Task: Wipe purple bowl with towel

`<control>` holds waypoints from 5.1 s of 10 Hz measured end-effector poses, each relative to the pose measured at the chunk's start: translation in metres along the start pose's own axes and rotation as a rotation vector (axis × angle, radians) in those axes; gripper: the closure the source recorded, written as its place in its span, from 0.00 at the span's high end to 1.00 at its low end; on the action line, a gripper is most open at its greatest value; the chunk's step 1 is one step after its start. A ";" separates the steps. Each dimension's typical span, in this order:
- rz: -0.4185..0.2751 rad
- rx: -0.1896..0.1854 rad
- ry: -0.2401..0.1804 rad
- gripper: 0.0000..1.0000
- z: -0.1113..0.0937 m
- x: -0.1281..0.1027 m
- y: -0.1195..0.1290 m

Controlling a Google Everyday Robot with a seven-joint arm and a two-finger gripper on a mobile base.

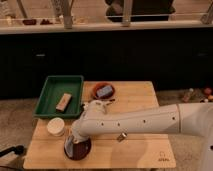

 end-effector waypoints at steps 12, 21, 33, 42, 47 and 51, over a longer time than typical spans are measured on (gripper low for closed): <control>0.042 -0.065 -0.049 0.00 0.030 -0.001 0.026; 0.152 -0.085 0.067 0.00 0.009 0.031 0.057; 0.050 -0.078 0.052 0.00 0.029 0.017 0.001; 0.020 -0.070 0.077 0.00 0.002 -0.016 0.040; 0.118 -0.039 0.118 0.00 -0.024 0.030 0.060; 0.162 -0.014 0.123 0.00 -0.028 0.056 0.046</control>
